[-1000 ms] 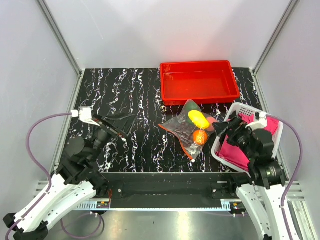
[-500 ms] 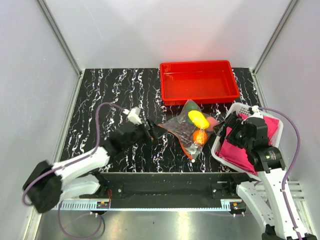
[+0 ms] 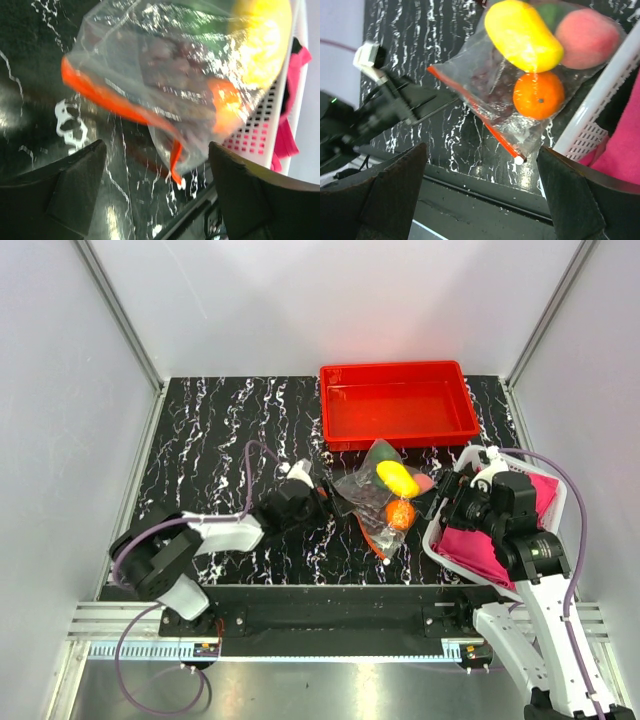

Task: Open the zip-top bag and remove the fake food

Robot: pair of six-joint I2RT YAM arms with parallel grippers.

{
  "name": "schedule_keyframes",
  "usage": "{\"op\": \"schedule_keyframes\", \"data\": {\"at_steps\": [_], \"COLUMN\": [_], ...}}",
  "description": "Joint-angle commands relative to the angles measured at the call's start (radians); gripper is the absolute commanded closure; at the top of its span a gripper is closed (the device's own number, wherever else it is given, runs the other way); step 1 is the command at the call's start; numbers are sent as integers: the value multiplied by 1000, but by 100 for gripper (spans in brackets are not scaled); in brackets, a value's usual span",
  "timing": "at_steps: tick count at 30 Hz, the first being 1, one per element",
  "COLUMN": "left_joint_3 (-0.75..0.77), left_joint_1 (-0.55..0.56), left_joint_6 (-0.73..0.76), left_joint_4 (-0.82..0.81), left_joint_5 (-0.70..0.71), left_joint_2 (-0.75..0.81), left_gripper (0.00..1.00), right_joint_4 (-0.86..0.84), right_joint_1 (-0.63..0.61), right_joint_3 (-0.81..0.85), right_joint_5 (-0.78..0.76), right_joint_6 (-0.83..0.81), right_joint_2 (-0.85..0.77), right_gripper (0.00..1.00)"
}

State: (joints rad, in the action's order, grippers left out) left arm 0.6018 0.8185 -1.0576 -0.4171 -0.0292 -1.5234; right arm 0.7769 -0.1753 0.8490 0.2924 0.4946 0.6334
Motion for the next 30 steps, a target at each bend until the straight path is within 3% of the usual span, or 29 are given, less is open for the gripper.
{"op": "schedule_keyframes", "data": {"at_steps": [1, 3, 4, 6, 7, 9, 20, 30], "left_joint_3": [62, 59, 62, 70, 79, 96, 260, 369], "left_joint_1": [-33, -50, -67, -79, -85, -85, -73, -44], "left_joint_6": [-2, 4, 14, 33, 56, 85, 292, 281], "left_joint_4": [-132, -155, -166, -163, -155, -125, 179, 250], "left_joint_5": [26, 15, 5, -27, -37, -57, -129, -207], "left_joint_2": [-52, -67, -69, -69, -63, -43, 182, 255], "left_gripper": [26, 38, 51, 65, 81, 99, 100, 100], "right_joint_4": [-50, -51, -51, -54, -56, -71, -108, -168], "right_joint_1": [3, 3, 3, 3, 3, 3, -15, -225], "right_joint_3": [9, 7, 7, 5, 5, -1, 1, 85], "right_joint_5": [85, 106, 113, 135, 143, 168, 252, 137], "right_joint_6": [-37, -42, -44, -48, -53, -59, -96, -111], "right_joint_2": [-28, -21, -14, -6, 2, 3, 92, 242], "right_gripper": [0, 0, 0, 0, 0, 0, 0, 0]}}
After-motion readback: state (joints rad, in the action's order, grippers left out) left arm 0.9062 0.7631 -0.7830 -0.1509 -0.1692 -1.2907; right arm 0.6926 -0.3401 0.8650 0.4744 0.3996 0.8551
